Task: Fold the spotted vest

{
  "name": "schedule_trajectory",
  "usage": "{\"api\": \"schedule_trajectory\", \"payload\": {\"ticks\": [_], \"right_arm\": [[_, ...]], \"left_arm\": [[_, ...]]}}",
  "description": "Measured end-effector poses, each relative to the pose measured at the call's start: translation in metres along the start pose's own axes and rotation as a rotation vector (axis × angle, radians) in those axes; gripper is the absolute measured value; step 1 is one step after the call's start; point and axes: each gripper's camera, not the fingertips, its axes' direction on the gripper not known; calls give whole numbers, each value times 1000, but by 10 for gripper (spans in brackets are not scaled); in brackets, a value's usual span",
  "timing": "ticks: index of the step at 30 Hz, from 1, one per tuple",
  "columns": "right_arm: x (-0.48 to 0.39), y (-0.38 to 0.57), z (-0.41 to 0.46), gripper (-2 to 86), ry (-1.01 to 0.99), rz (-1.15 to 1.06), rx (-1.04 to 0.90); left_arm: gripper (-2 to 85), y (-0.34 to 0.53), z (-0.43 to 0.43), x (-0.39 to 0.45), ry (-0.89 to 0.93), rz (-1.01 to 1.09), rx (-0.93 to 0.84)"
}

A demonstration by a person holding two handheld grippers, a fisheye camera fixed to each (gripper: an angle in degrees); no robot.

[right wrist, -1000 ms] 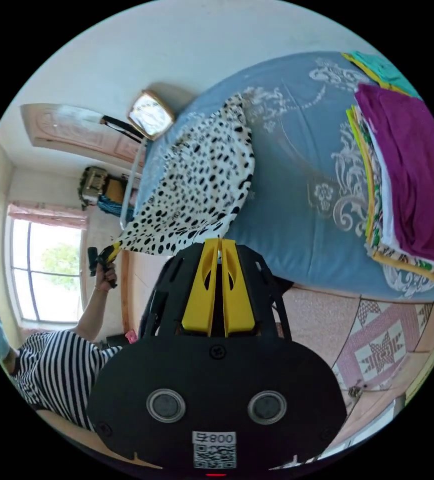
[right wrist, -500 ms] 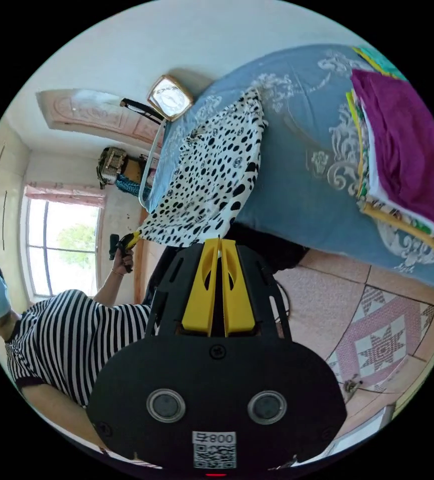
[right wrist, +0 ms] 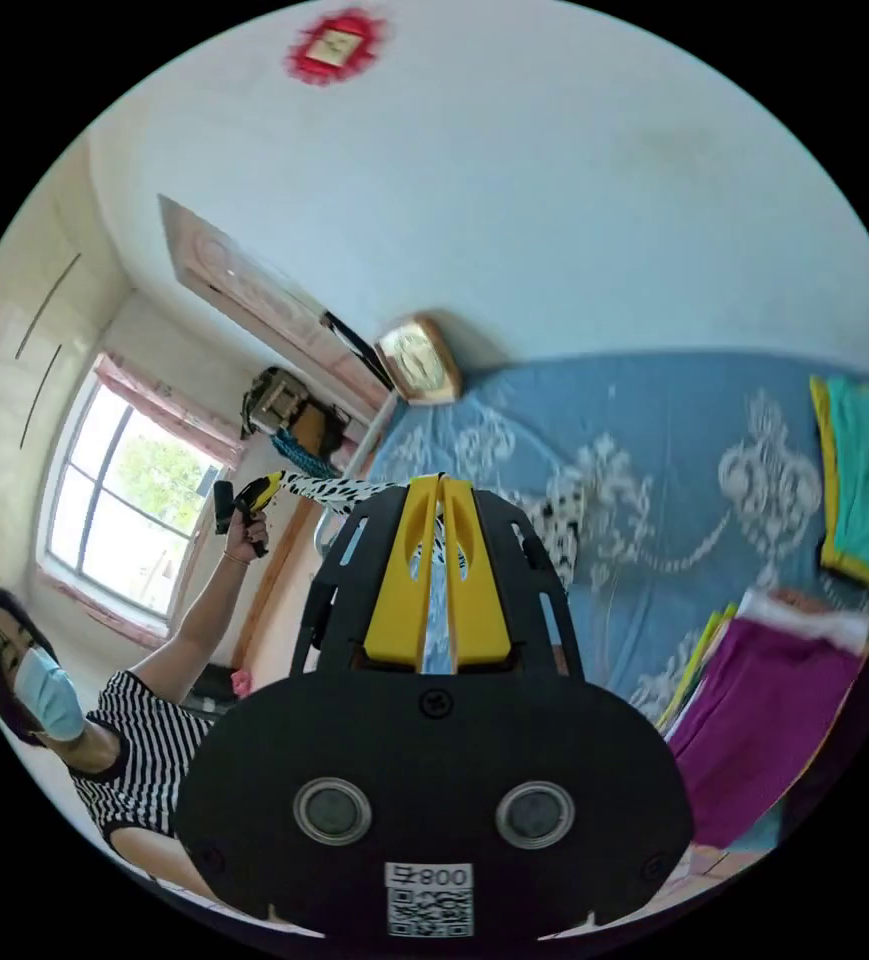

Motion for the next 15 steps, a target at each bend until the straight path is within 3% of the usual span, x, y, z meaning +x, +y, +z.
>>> {"api": "schedule_trajectory", "payload": {"ticks": [7,15], "right_arm": [[-72,15,-82,5,10,-264,152],[-23,175,-51,5,-98,-178,58]], "left_arm": [[16,-27,-52,92,0,283,102],[16,83,-61,63,30,266,-55]]}}
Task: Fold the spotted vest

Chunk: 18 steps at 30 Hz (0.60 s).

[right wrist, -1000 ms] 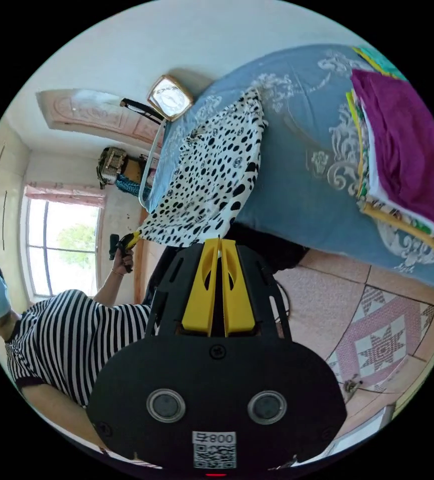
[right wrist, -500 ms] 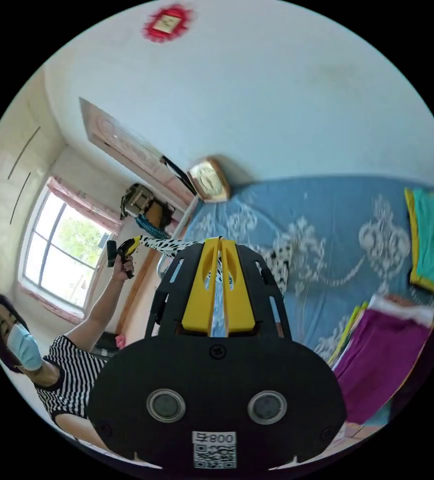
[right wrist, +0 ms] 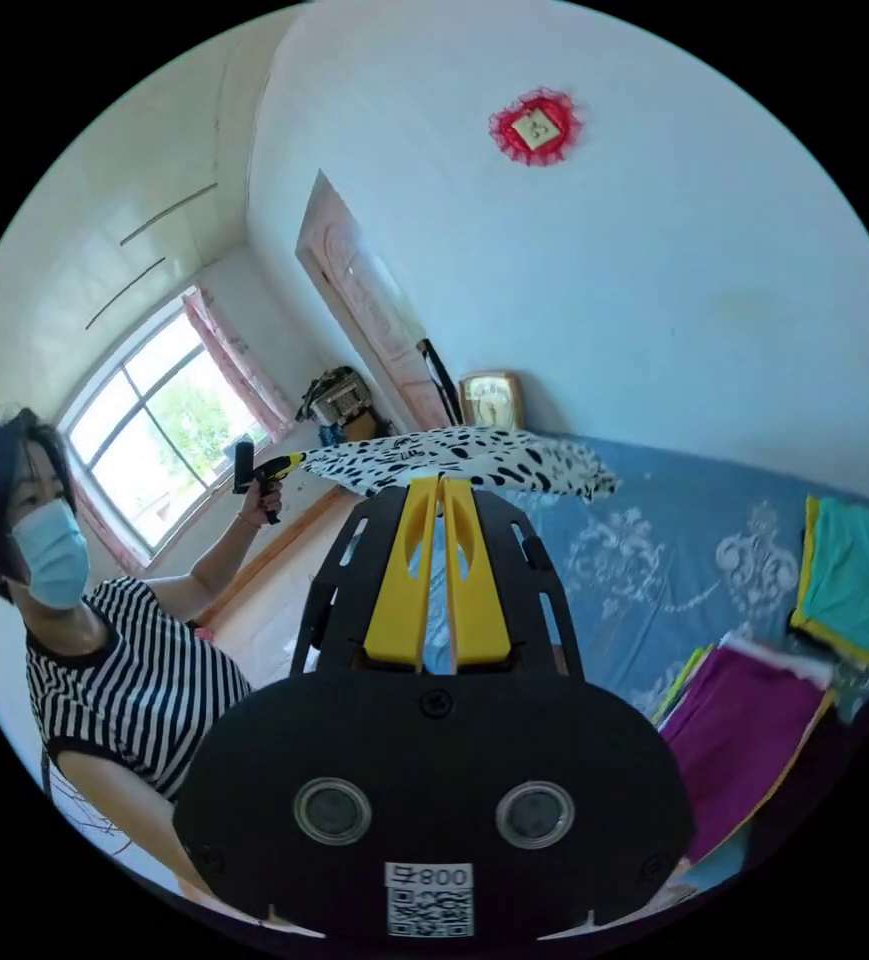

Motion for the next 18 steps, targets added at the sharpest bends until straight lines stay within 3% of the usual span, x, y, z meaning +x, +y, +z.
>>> {"api": "schedule_trajectory", "payload": {"ticks": [10,18], "right_arm": [[150,284,140,5,-102,720,-313],[168,320,162,4,-85,787,-331]], "left_arm": [[15,228,96,-131,-21,-625,-405],[14,253,111,-176,-10,-720,-396]]}}
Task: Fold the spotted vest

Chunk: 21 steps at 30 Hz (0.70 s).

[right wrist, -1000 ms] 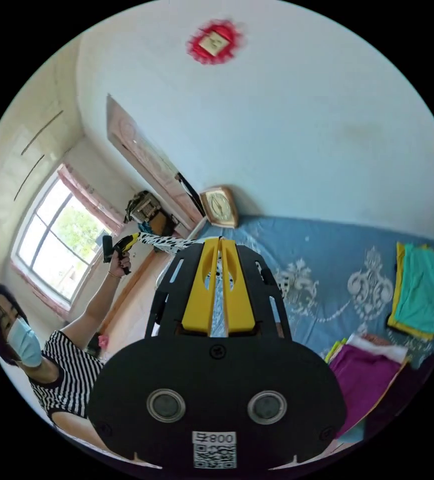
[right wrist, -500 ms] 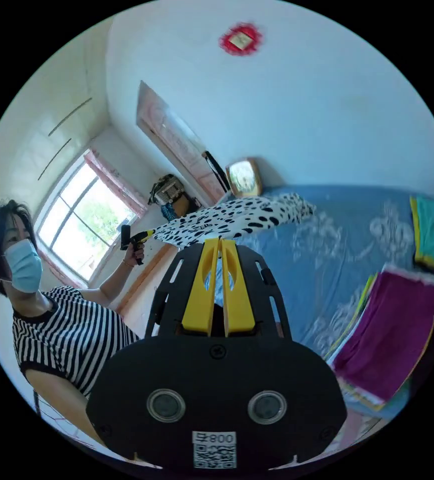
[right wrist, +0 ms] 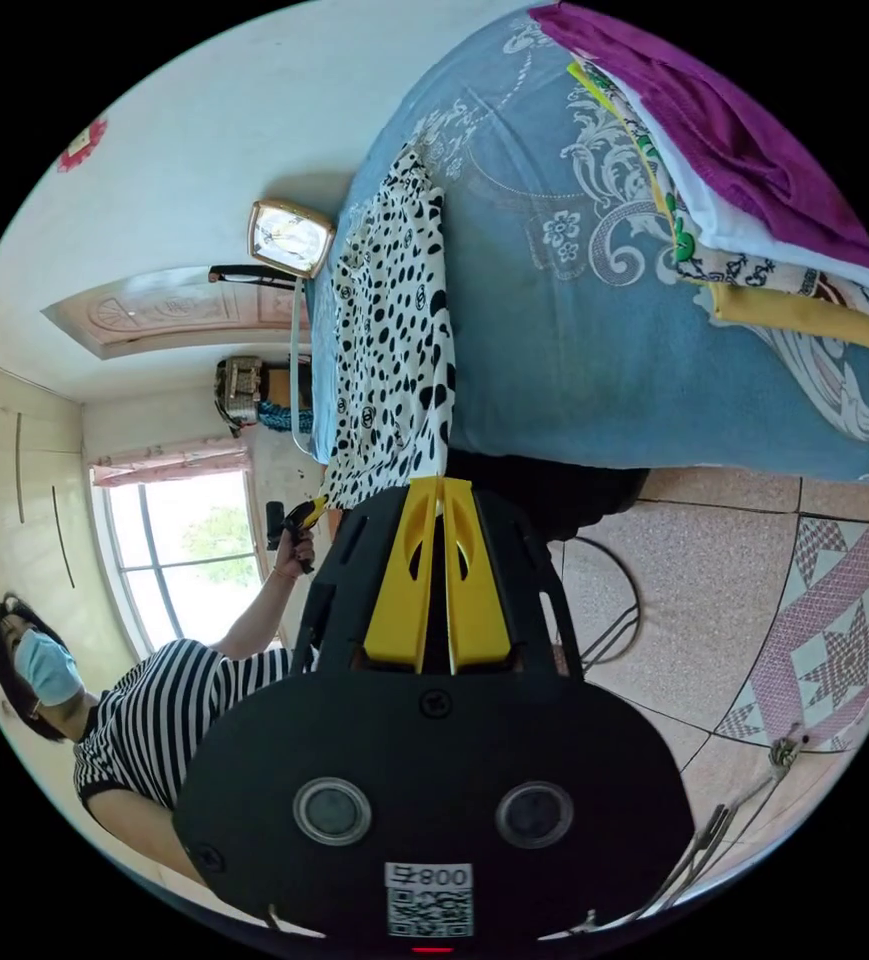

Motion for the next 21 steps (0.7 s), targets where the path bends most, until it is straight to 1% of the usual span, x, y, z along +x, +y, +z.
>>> {"api": "schedule_trajectory", "payload": {"ticks": [6,12,21], "right_arm": [[13,-5,28,4,27,27,-28],[37,-1,51,5,-29,99,3],[43,-2,87,6,-58,150,23]], "left_arm": [[14,-27,5,-19,-28,10,-15],[16,-49,9,-50,-11,-44,2],[25,-93,21,-82,-39,-76,14]]}}
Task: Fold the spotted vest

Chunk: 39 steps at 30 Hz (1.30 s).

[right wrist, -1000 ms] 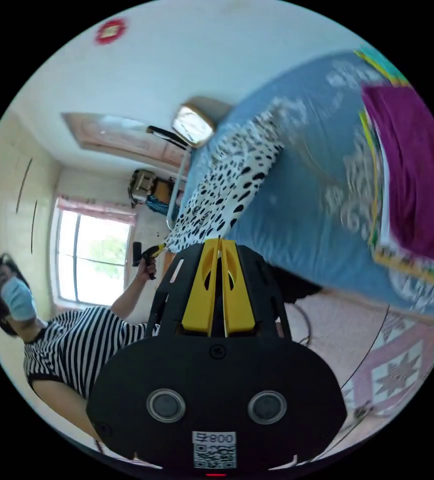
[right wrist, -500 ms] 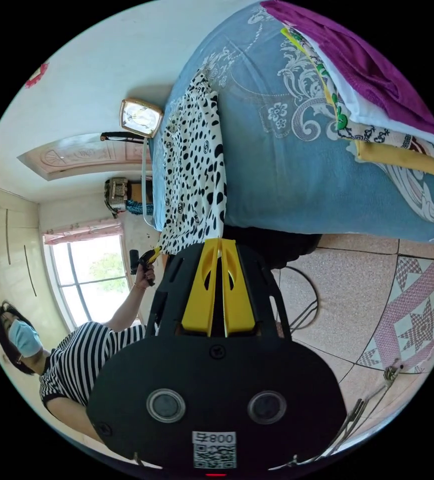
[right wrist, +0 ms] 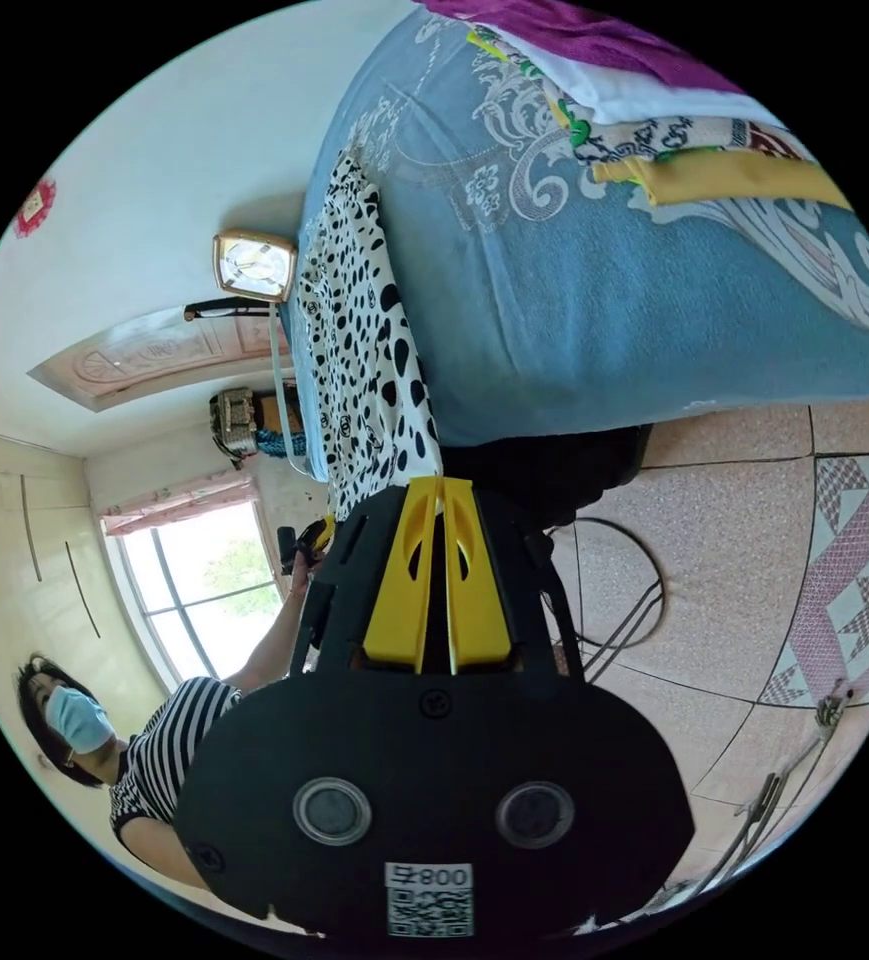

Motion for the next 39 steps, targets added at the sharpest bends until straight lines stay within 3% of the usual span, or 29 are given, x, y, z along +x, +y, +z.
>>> {"api": "schedule_trajectory", "payload": {"ticks": [6,11,19,23,29,34,39], "right_arm": [[3,7,-1,8,84,21,62],[-44,-22,1,16,134,-100,119],[-184,-172,81,51,373,-375,70],[-210,-241,118,60,440,-376,61],[-231,-305,173,64,542,-375,53],[-243,-323,193,17,576,-412,73],[-246,-327,182,5,560,-391,137]], "left_arm": [[55,-30,-7,-17,-10,-9,69],[66,-71,-26,-15,-22,-16,192],[79,-201,1,45,-127,168,172],[84,-294,38,83,-303,264,148],[72,-398,88,106,-425,280,141],[34,-438,117,117,-471,293,131],[24,-456,111,128,-467,288,251]]}}
